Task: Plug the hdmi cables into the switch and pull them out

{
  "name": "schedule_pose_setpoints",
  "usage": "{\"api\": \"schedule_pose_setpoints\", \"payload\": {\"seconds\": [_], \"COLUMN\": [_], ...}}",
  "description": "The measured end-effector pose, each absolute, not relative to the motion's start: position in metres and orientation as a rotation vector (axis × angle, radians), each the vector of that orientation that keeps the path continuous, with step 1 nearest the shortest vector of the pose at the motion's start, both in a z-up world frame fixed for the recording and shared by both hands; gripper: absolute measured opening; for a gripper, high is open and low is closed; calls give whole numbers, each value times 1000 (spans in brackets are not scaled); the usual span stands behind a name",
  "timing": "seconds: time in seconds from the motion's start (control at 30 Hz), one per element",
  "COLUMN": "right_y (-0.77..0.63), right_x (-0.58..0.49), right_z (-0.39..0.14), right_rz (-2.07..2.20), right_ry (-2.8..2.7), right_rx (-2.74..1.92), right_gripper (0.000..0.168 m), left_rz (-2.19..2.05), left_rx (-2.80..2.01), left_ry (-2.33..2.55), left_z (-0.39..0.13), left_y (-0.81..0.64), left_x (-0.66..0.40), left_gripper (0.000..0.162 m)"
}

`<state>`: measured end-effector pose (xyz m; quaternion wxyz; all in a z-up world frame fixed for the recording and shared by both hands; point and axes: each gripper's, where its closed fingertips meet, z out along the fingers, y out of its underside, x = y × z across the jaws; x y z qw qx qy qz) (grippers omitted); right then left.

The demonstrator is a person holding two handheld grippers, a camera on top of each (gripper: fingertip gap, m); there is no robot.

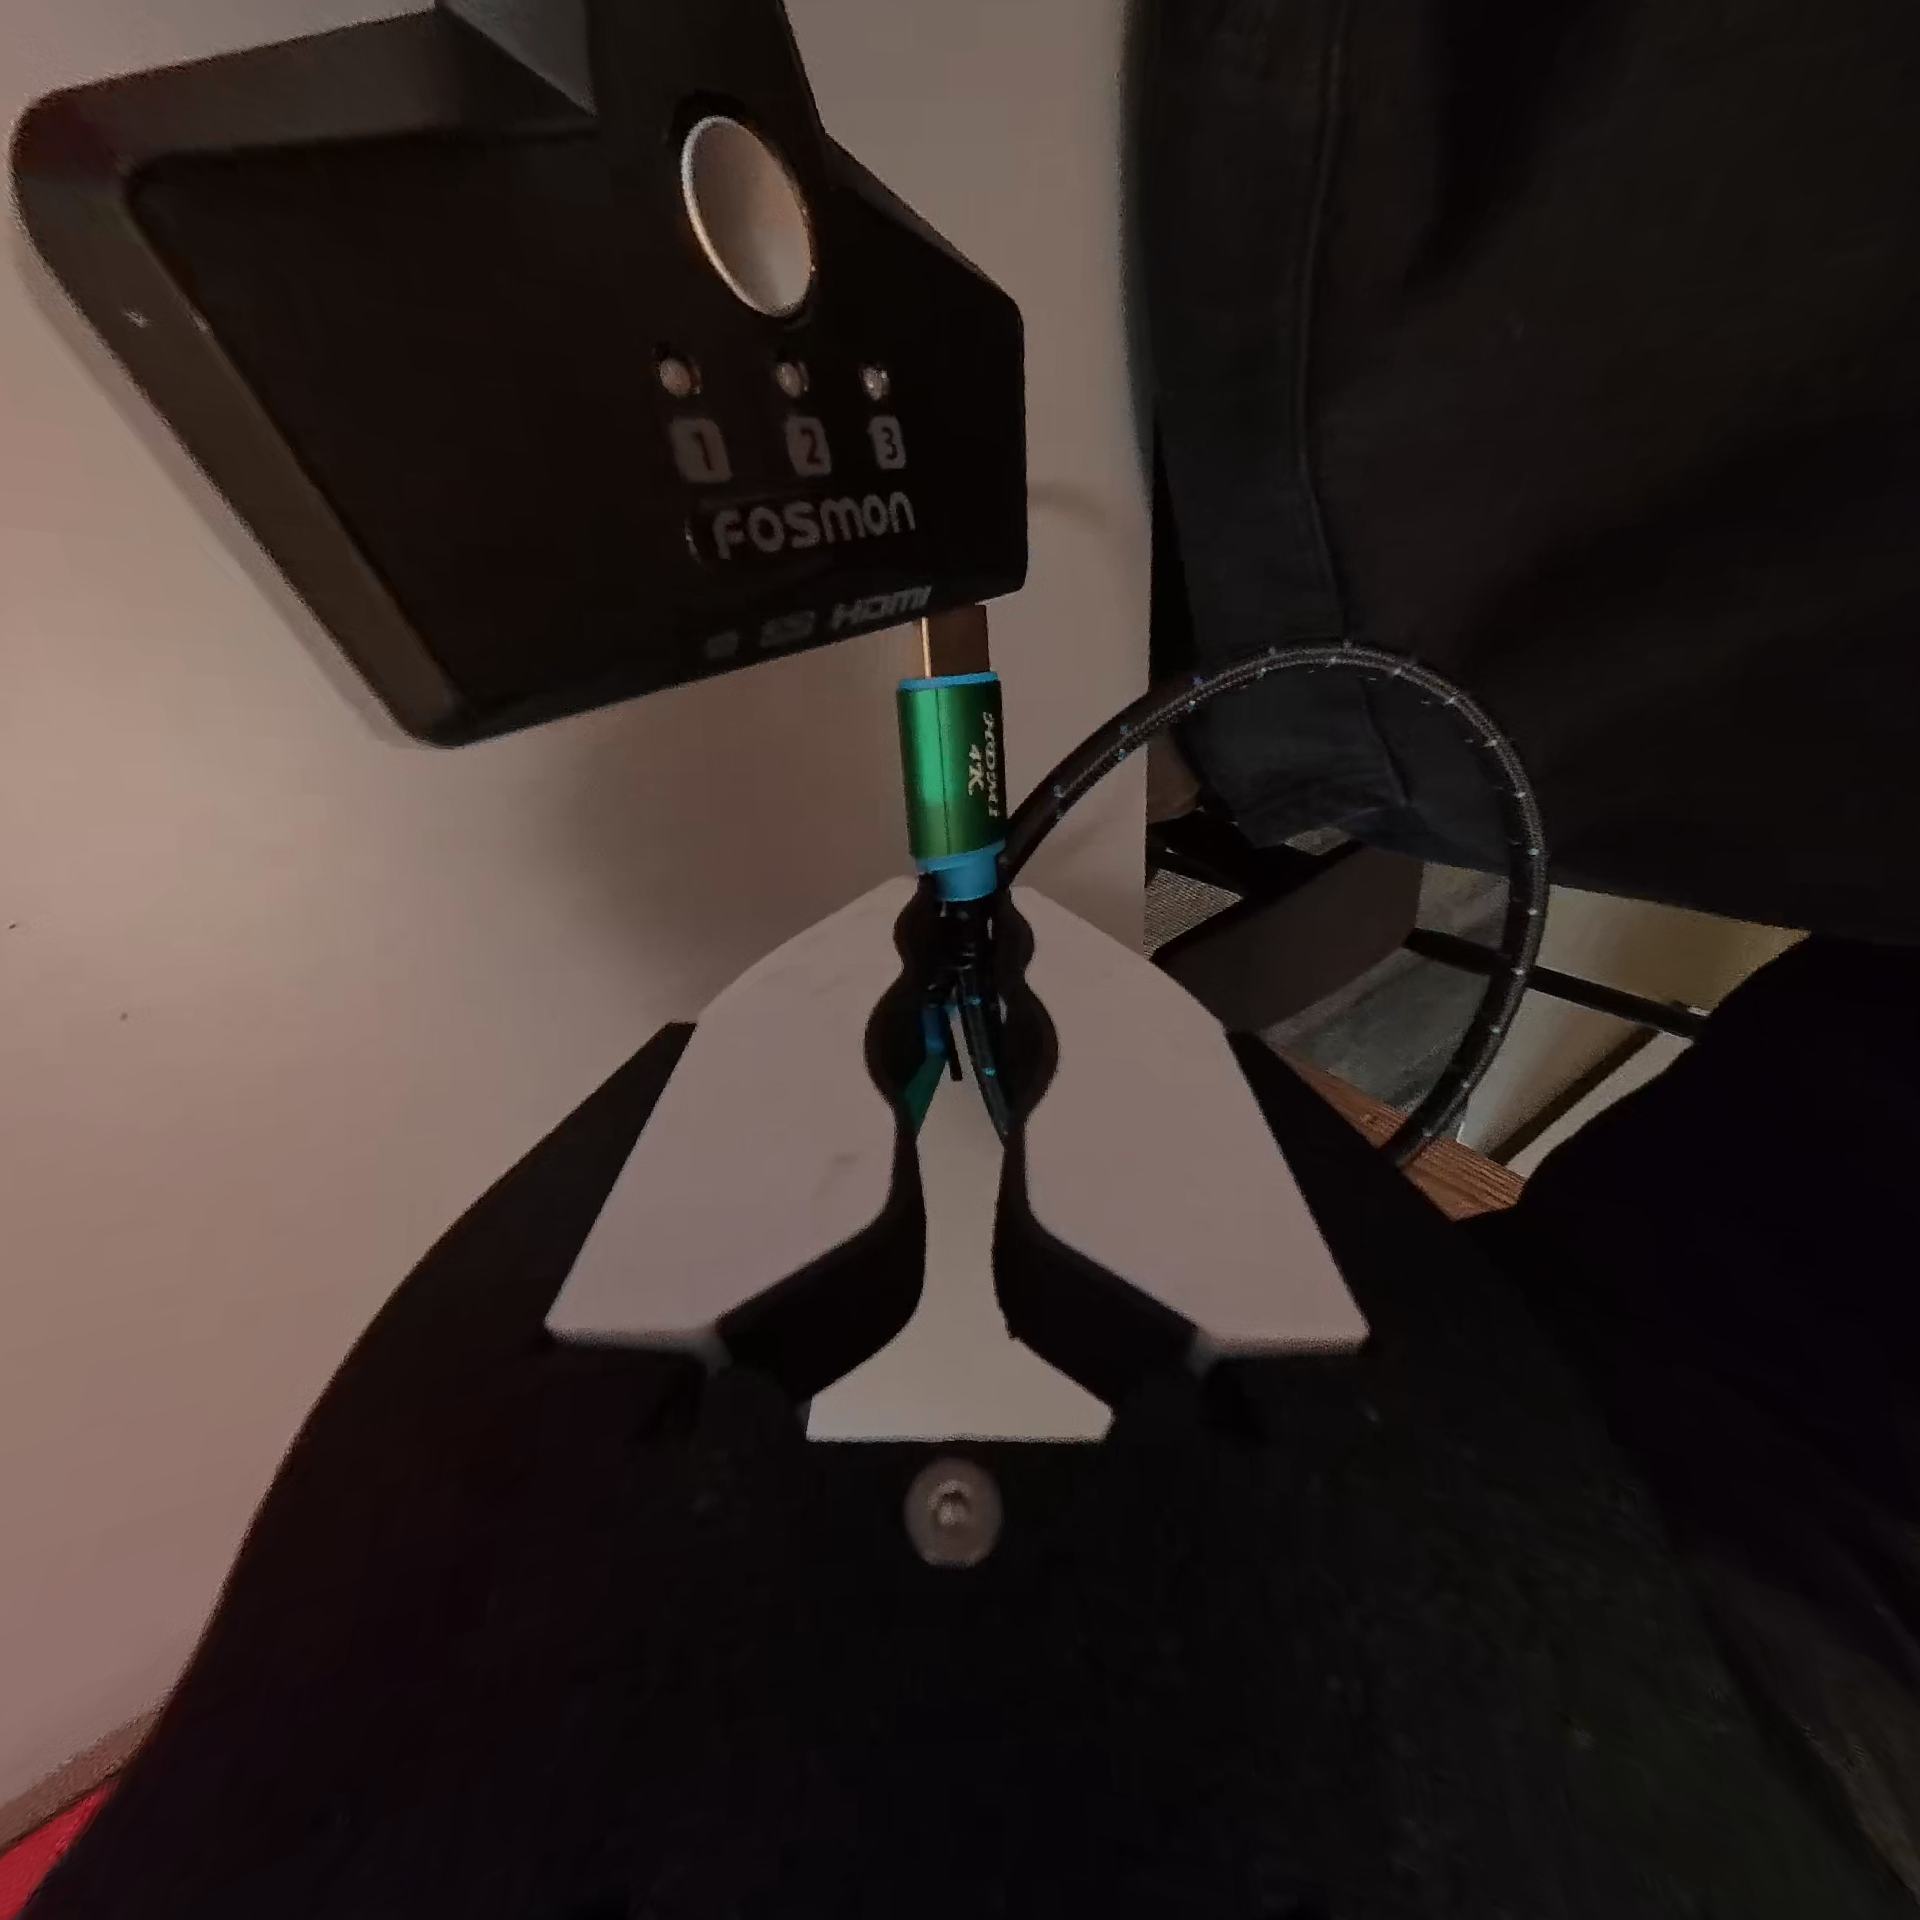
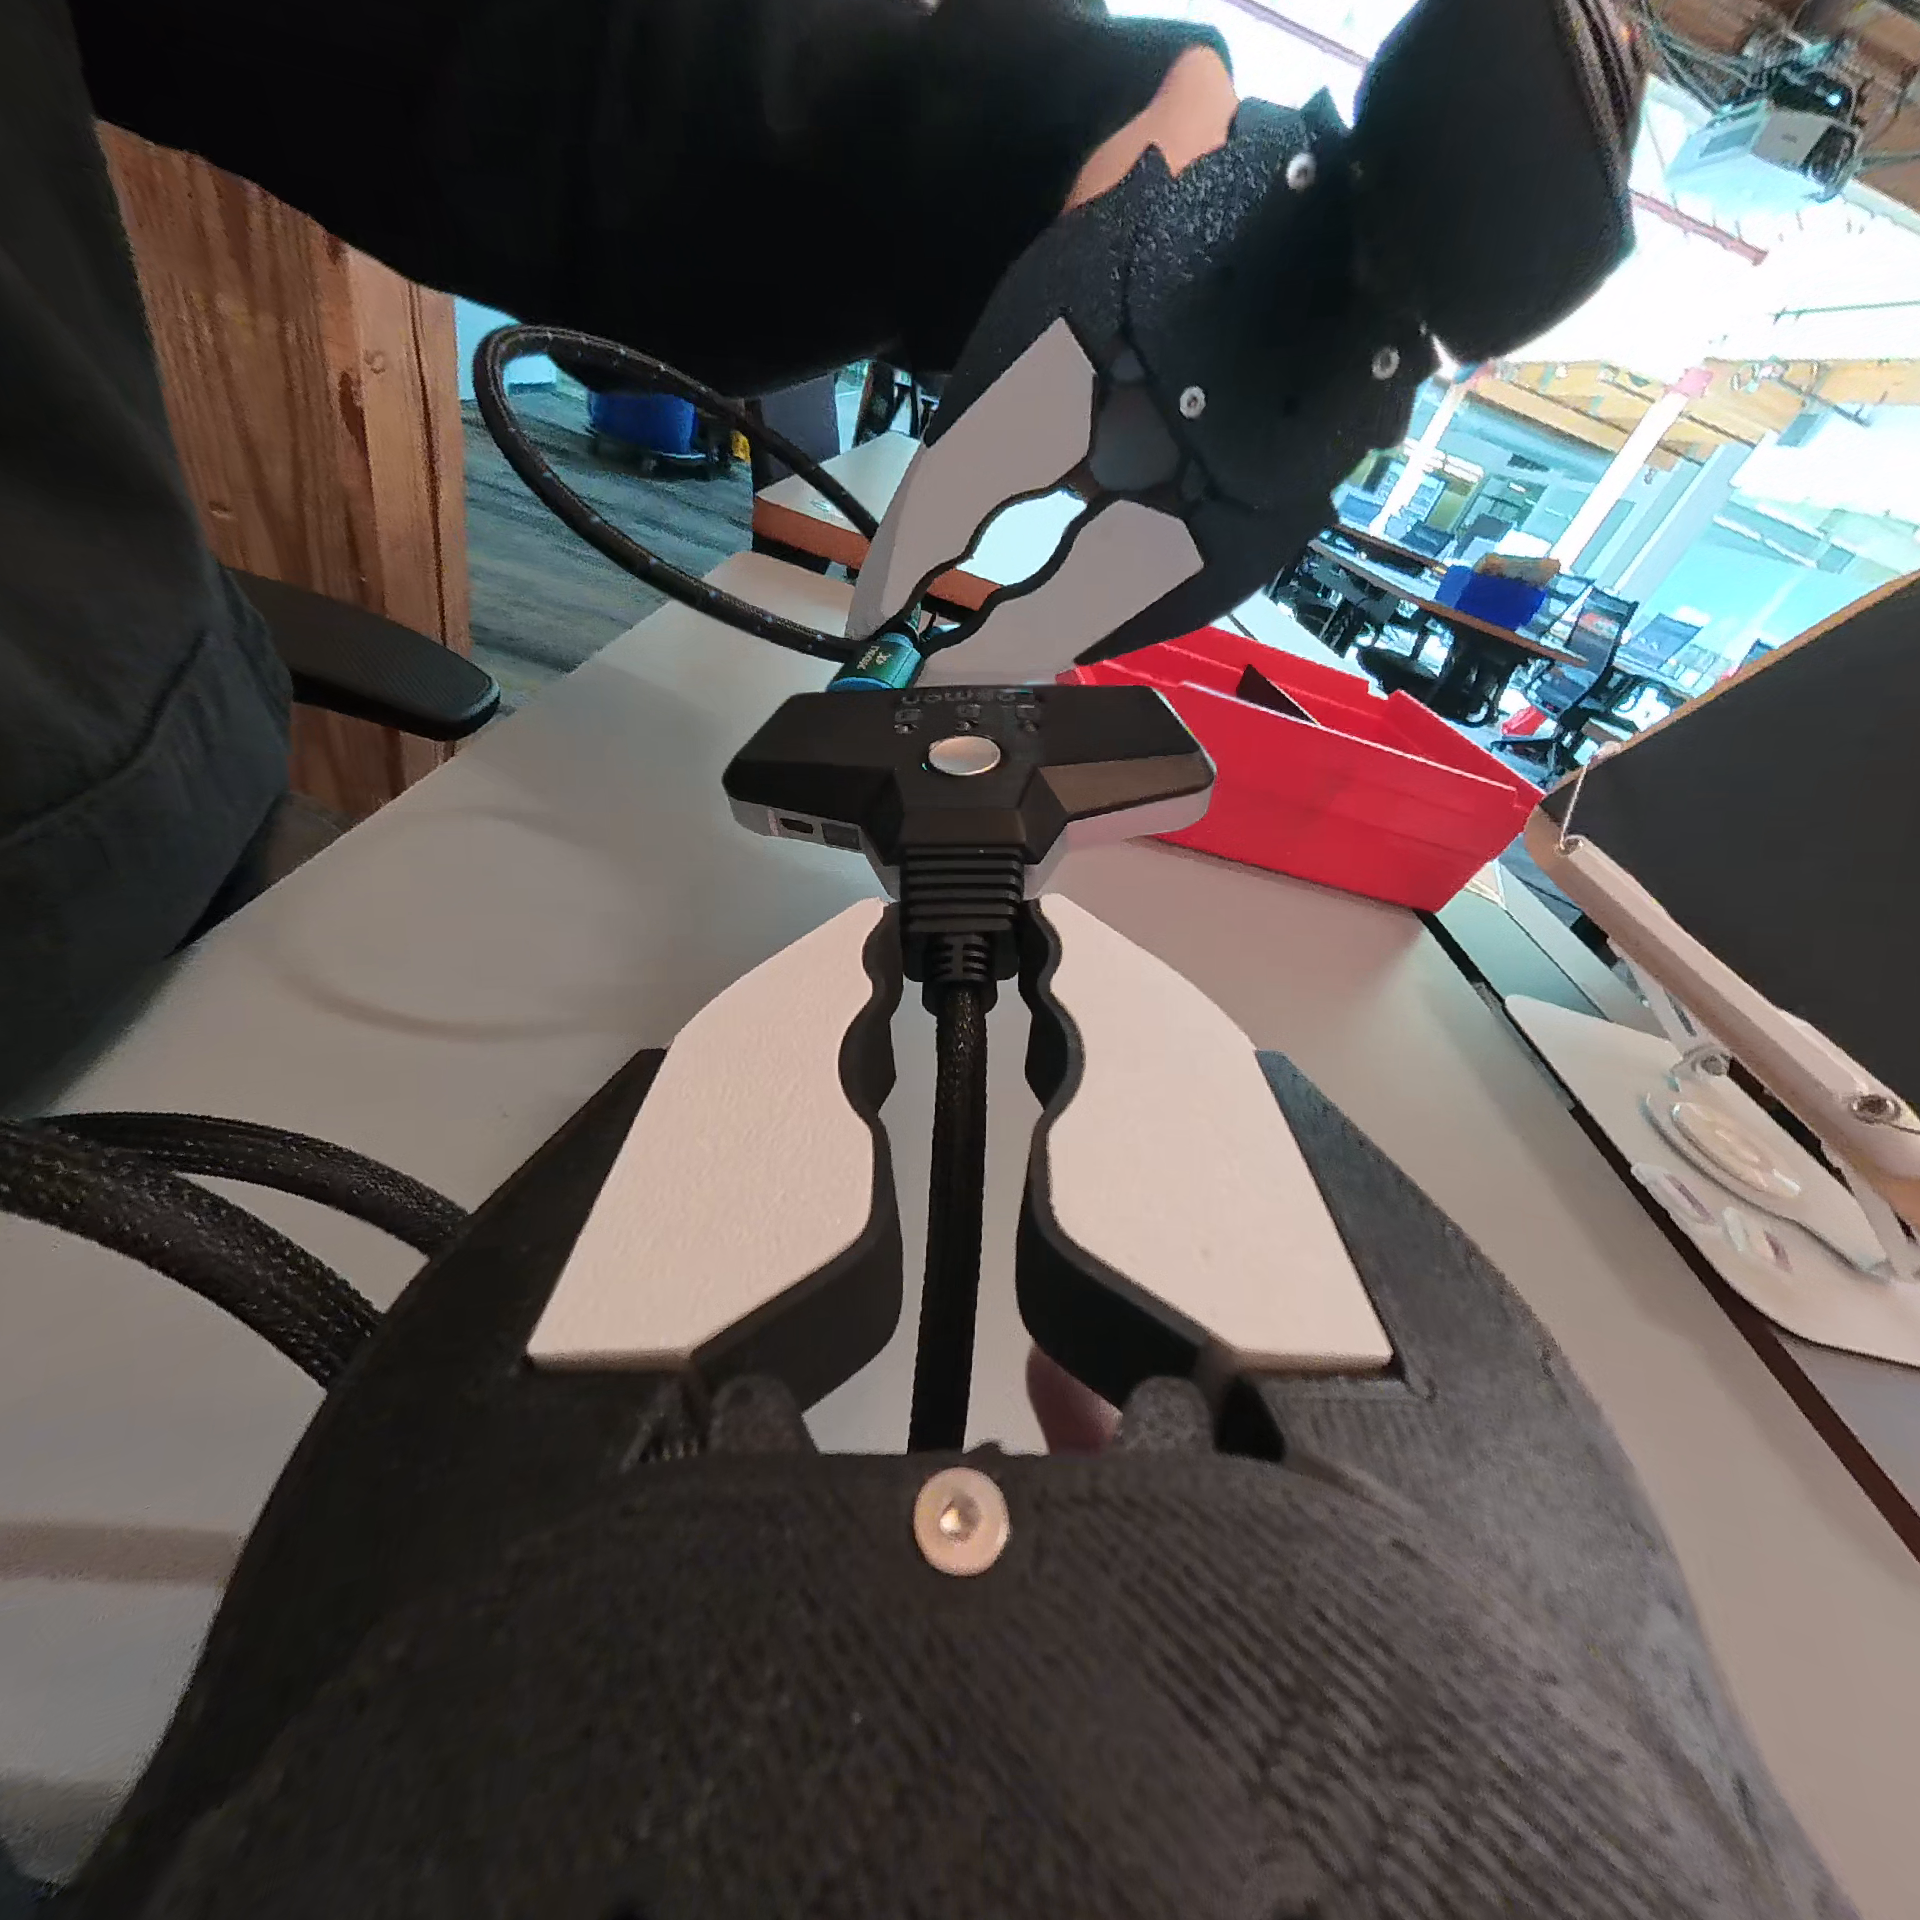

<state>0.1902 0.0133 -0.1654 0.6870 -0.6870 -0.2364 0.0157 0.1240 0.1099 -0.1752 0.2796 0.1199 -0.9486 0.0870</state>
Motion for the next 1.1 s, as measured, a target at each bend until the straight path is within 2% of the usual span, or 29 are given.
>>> {"api": "schedule_pose_setpoints", "payload": {"seconds": [0.27,0.47,0.83,1.1], "right_y": [10,17,19,20], "right_x": [197,194,193,201], "right_z": [-161,-168,-170,-170], "right_rz": [18,-55,-75,-151], "right_ry": [-490,-546,-559,-546], "right_rx": [-1532,-1572,-1591,-1617], "right_gripper": [22,22,22,22], "left_rz": [306,147,100,203], "left_rx": [443,450,460,500], "left_ry": [-2462,-2509,-2551,-2557], "left_z": [-176,-187,-191,-193], "left_y": [104,112,114,115], "left_x": [128,126,128,141], "left_gripper": [9,8,8,8]}}
